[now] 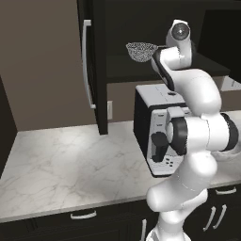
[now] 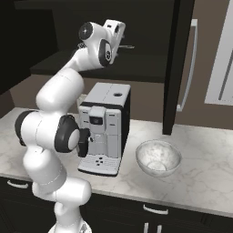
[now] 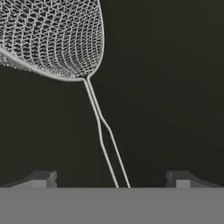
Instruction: Open the cabinet and setup a tea strainer by placing it in the bowl upright.
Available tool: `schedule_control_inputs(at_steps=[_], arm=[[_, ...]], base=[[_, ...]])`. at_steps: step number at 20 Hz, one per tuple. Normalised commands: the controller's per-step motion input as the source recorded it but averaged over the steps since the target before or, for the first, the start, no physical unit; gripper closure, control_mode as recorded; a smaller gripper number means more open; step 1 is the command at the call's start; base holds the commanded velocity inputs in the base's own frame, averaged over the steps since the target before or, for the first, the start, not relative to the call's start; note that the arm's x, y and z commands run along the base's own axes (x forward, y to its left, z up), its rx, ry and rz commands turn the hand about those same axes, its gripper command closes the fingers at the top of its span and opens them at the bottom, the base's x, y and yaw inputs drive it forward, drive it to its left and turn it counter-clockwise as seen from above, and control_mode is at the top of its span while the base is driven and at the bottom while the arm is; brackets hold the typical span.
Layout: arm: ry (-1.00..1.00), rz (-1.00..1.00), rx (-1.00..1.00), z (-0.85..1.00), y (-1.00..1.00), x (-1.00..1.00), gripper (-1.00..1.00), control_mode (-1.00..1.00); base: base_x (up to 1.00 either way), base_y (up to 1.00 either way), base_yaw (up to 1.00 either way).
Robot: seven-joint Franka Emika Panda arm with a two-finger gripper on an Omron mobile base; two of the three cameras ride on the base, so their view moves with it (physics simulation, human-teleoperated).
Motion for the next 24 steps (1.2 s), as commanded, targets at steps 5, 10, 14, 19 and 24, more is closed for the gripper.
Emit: schedule_control_inputs(at_steps=[5,10,14,19,24], arm=[[0.0,0.02,0.0,-0.02,-0.08,0.31,-1.0,-1.0],[0.0,0.01,0.0,-0.06,-0.07,0.28,-1.0,-1.0],[0.0,0.0,0.0,-0.06,-0.04,0.26,-1.0,-1.0],[0.0,0.0,0.0,-0.07,-0.01,0.21,-1.0,-1.0],[0.0,0.0,0.0,-0.09,0.0,0.17,-1.0,-1.0]], base=[[0.0,0.0,0.0],[0.0,0.0,0.0],[0.0,0.0,0.0],[0.0,0.0,0.0],[0.0,0.0,0.0]])
